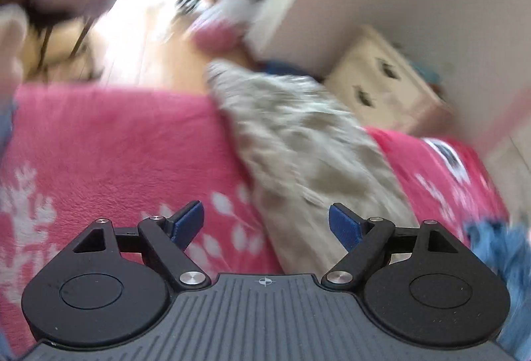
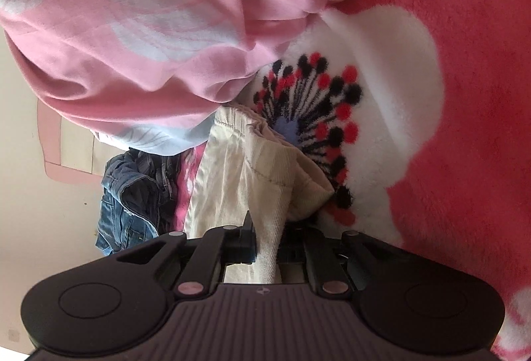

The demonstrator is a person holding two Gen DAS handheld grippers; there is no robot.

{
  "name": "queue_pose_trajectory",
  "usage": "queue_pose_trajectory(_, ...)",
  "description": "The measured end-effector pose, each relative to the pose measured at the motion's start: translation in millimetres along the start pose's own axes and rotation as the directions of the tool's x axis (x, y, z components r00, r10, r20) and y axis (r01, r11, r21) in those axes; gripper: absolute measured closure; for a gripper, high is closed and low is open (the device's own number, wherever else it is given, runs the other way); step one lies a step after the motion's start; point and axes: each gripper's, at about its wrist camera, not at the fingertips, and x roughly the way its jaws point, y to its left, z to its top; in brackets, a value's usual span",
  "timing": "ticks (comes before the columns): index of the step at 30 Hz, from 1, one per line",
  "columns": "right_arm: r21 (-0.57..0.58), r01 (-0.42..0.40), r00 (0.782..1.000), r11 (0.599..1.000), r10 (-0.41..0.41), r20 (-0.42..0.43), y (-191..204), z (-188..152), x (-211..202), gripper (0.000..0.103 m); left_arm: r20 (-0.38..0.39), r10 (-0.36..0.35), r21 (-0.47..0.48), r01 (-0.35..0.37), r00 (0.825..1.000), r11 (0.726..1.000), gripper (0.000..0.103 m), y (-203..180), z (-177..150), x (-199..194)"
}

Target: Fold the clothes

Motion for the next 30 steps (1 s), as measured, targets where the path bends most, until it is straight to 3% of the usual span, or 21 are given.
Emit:
queue_pose_trajectory(4, 0.020, -0.031, 0.999, 0.999, 0.031, -0.015, -1.5, 2.1, 3.9, 0.091, -0.063, -0.049, -0.090, 0.043, 0.997, 0.995, 0.020, 9.1, 11.5, 25.0)
queue_pose_trajectory(8, 0.037, -0.044, 0.999, 0.998, 0.045, -0.023, 0.0, 2.0, 8.4, 0.091, -0.087, -0.057, -0.042, 0.054, 0.995, 0.998, 0.018, 1.1, 12.5, 36.9)
queue_pose_trajectory(13, -0.213, 0.039, 0.999, 0.976, -0.032, 0.036, 43.5, -11.3, -3.0, 0.096, -0.106, -0.014, 0.057, 0.020, 0.994, 0.998, 0.025, -12.5, 12.1, 43.4)
queue_pose_trajectory(16, -0.443, 0.022, 0.998, 0.896, 0.007, 0.064, 88.6, -30.6, -16.7, 0.096, -0.100, 0.036, 0.138, -0.022, 0.994, 0.990, 0.036, -19.7, 9.4, 45.2)
queue_pose_trajectory(20, -0.697, -0.009, 0.992, 0.717, 0.092, 0.083, 147.5, -60.7, -32.9, 0.096, -0.082, 0.062, 0.203, -0.045, 0.995, 0.978, 0.045, -26.6, 4.0, 45.8)
queue_pose_trajectory(21, -0.723, -0.022, 0.989, 0.690, 0.119, 0.084, 158.3, -64.9, -37.2, 0.096, -0.077, 0.068, 0.217, -0.050, 0.995, 0.975, 0.049, -28.3, 2.6, 45.9)
queue_pose_trajectory(26, -0.784, -0.085, 0.961, 0.615, 0.258, 0.098, 196.4, -71.7, -64.8, 0.097, -0.057, 0.070, 0.265, -0.053, 0.996, 0.963, 0.072, -35.9, -3.7, 43.9)
queue_pose_trajectory(30, -0.816, -0.080, 0.940, 0.573, 0.316, 0.129, 218.0, -65.1, -76.8, 0.097, -0.034, 0.065, 0.289, -0.053, 0.997, 0.956, 0.089, -43.5, -9.0, 38.9)
